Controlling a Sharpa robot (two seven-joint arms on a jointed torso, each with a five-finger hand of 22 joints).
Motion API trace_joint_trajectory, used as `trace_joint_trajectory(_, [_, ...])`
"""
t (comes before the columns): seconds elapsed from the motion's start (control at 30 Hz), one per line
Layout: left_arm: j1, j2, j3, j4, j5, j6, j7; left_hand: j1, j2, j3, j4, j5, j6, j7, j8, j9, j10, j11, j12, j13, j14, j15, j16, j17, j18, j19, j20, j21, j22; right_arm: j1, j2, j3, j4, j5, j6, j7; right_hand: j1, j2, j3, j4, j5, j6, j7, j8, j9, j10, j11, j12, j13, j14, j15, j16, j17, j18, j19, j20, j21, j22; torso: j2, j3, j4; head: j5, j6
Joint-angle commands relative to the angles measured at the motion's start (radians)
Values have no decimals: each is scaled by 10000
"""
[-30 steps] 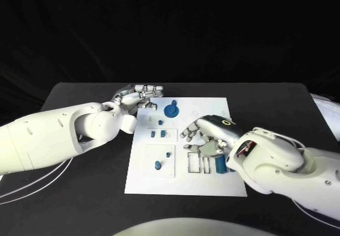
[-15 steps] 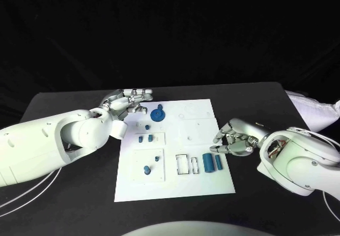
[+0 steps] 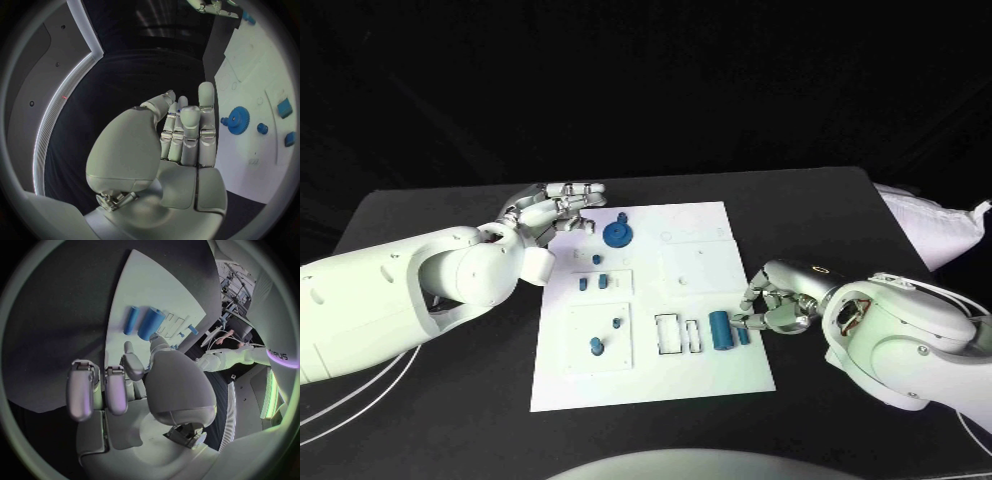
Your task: Assemble the parts on the task board
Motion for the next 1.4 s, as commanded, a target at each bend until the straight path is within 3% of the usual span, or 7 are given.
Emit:
trace_joint_trajectory(0.03, [-9, 2, 7, 8, 31, 84, 144, -27, 76, -51, -24, -38, -50, 13, 43, 0, -69, -1, 63, 6, -53, 22, -7, 8, 193, -35, 5, -51, -10, -98, 101, -14, -9, -620, 393, -230, -43, 130, -100, 29, -60, -31, -22, 77, 23, 58, -10, 52, 77, 749, 17, 43, 784, -141, 60, 38, 56, 24, 12, -1, 3, -9, 4])
trace_joint_trajectory(0.2, [-15, 4, 7, -14, 31, 96, 127, -27, 76, -51, -24, -38, -50, 13, 43, 0, -69, -1, 63, 6, -53, 22, -7, 8, 193, -35, 5, -51, -10, -218, 311, -20, 10, -807, 162, -205, -53, 143, -172, 42, -26, -26, -28, 108, 38, 88, -15, 111, 163, 755, 15, 66, 822, -150, 75, 36, 83, 71, 16, 10, 12, 1, 26])
trace_joint_trajectory(0.57, [-32, -8, 6, -68, 31, 118, 78, -37, 78, -67, -22, -41, -51, 16, 51, 2, -72, 1, 75, 7, -59, 23, -10, -7, 193, -34, 6, -56, -15, -280, 498, -21, 74, -1129, -138, -177, -17, 186, -303, 42, 81, 14, -52, 193, 75, 166, -35, 243, 346, 770, 1, 120, 910, -166, 103, 29, 135, 158, 28, -10, 49, -15, 12])
trace_joint_trajectory(0.83, [-35, -10, 6, -68, 31, 150, 42, -37, 78, -67, -22, -41, -51, 16, 51, 2, -72, 1, 75, 7, -59, 23, -10, -7, 193, -34, 6, -56, -15, -325, 690, -20, -79, -1205, 372, -210, -34, 242, -355, 58, 64, 21, -58, 222, 89, 174, -40, 251, 379, 766, -4, 115, 897, -164, 98, 24, 132, 150, 33, -18, 78, -20, 15])
trace_joint_trajectory(1.07, [-36, -32, 6, -54, 31, 169, 14, -37, 78, -67, -22, -41, -51, 16, 51, 2, -72, 1, 75, 7, -59, 23, -10, -7, 193, -34, 6, -56, -15, -546, 1016, -21, -355, -1350, 833, -234, -44, 272, -374, 62, 53, 23, -60, 233, 94, 168, -42, 238, 378, 762, -5, 105, 878, -161, 91, 23, 124, 137, 32, -20, 79, 10, -15])
trace_joint_trajectory(1.4, [-37, -54, 6, -36, 31, 223, -54, -58, 72, -98, -17, -45, -72, 23, 54, -1, -99, 9, 84, 3, -75, 28, -20, -42, 192, -34, 9, -67, -25, -729, 1295, -22, -592, -1364, 828, -257, -3, 349, -396, 44, 56, 51, -74, 269, 112, 177, -53, 252, 419, 758, -10, 99, 867, -158, 82, 19, 117, 127, 21, -34, 96, 14, -46])
